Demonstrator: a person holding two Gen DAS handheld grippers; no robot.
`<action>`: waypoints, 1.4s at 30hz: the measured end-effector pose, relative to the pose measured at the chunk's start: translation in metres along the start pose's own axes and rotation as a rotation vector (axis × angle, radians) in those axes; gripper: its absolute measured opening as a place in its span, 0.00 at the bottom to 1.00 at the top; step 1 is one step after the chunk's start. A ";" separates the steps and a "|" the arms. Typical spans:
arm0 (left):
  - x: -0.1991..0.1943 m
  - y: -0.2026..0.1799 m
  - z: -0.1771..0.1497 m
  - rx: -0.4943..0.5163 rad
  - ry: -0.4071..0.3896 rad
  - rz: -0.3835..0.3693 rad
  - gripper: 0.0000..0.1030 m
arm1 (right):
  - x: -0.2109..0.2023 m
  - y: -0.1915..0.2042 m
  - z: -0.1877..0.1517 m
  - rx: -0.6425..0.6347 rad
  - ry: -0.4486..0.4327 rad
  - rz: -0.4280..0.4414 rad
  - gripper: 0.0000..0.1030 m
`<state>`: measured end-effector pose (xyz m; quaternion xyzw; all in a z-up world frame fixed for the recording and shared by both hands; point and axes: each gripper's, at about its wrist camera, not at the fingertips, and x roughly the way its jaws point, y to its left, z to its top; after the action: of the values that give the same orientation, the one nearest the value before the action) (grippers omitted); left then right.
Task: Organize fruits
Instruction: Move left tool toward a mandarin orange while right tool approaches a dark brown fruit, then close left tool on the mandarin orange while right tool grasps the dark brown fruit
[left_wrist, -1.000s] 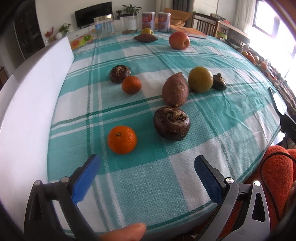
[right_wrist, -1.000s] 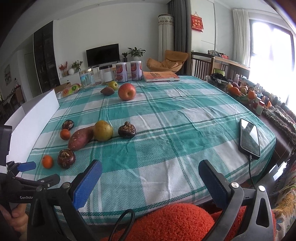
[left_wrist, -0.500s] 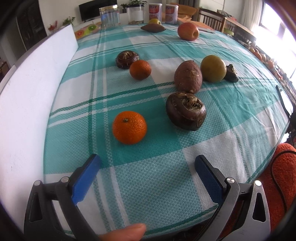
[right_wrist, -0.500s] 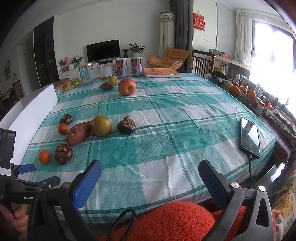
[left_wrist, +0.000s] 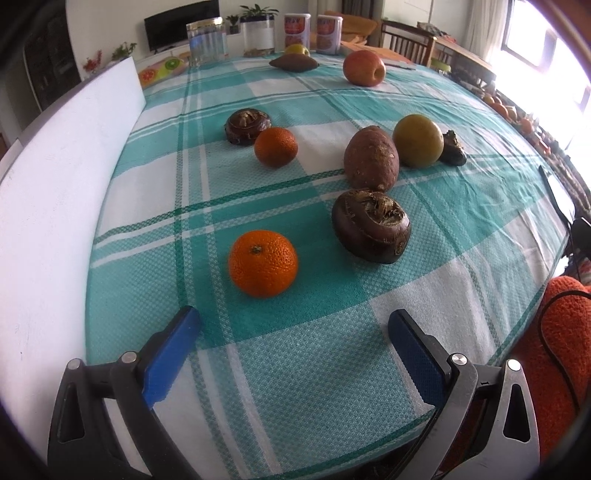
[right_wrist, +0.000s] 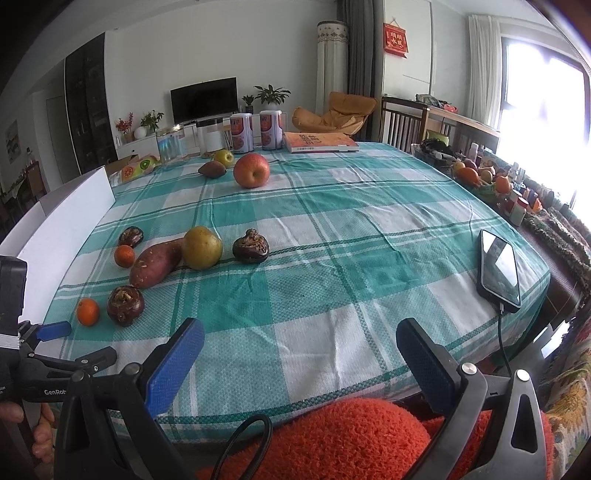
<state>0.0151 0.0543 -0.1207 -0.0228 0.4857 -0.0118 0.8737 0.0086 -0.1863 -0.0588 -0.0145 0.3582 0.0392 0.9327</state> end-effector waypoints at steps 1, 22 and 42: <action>-0.001 0.004 0.001 -0.022 -0.004 -0.020 0.99 | 0.001 0.000 0.000 0.000 0.002 0.000 1.00; -0.004 0.023 0.027 0.043 -0.069 -0.044 0.91 | 0.009 -0.007 0.001 0.052 0.046 0.045 1.00; -0.063 0.039 0.018 -0.033 -0.127 -0.129 0.33 | 0.101 0.151 0.029 -0.119 0.424 0.500 0.67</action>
<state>-0.0035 0.0965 -0.0596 -0.0692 0.4268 -0.0586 0.8998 0.0897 -0.0280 -0.1049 0.0115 0.5339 0.2839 0.7964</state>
